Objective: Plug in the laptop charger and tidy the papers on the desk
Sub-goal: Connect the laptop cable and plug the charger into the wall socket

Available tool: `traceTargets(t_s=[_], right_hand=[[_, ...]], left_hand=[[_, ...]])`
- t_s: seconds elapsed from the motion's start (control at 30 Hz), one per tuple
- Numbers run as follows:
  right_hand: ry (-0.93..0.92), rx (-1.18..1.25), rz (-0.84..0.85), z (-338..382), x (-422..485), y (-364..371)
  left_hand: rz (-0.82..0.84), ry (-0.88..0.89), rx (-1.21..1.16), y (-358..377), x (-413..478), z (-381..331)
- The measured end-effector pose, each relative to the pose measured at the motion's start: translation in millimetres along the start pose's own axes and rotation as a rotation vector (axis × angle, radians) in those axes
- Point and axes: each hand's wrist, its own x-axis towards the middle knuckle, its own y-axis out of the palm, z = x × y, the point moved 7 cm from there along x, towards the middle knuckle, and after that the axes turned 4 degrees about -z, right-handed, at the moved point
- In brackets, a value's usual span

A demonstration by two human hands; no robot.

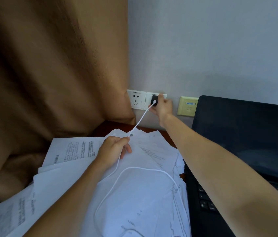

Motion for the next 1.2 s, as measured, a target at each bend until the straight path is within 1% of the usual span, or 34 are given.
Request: traceTargets(t_s=[0.1,0.27,0.37,0.47,0.6,0.7,0.8,0.87,0.9,0.97,1.03,1.07,1.13,1.2], right_hand=[[-0.018,-0.126,0.062,6,-13,-9],[-0.052,-0.415,0.180,16,-63,-31],[-0.076,-0.536,0.329,21,-105,-47],[-0.089,-0.644,0.444,21,-147,-65],[-0.093,-0.659,0.495,22,-187,-91],[-0.085,-0.669,0.545,19,-213,-109],[-0.053,-0.694,0.589,9,-233,-126],[-0.068,-0.753,0.638,3,-246,-138],[-0.092,-0.804,0.670,1,-253,-144],[-0.169,-0.884,0.700,0,-266,-153],[-0.249,-0.875,0.680,4,-277,-156],[-0.261,-0.820,0.664,8,-282,-156],[-0.240,-0.631,0.630,19,-290,-154],[-0.236,-0.472,0.587,35,-297,-155]], left_hand=[[0.018,-0.002,0.097,0,0,-4],[0.128,-0.041,0.268,1,-3,-21],[0.139,-0.085,0.284,-4,-21,-27],[0.130,-0.072,0.321,-12,-50,-37],[0.133,-0.040,0.365,-17,-87,-49],[0.093,0.013,0.366,-21,-111,-48],[0.077,-0.012,0.335,-31,-135,-44],[0.092,-0.034,0.307,-36,-150,-42],[0.097,-0.034,0.323,-37,-156,-41],[0.047,0.013,0.480,-43,-165,-40],[0.028,0.106,0.670,-42,-176,-46],[0.037,0.142,0.709,-40,-181,-48],[0.042,0.167,0.689,-37,-187,-54],[-0.011,0.194,0.637,-38,-190,-64]])
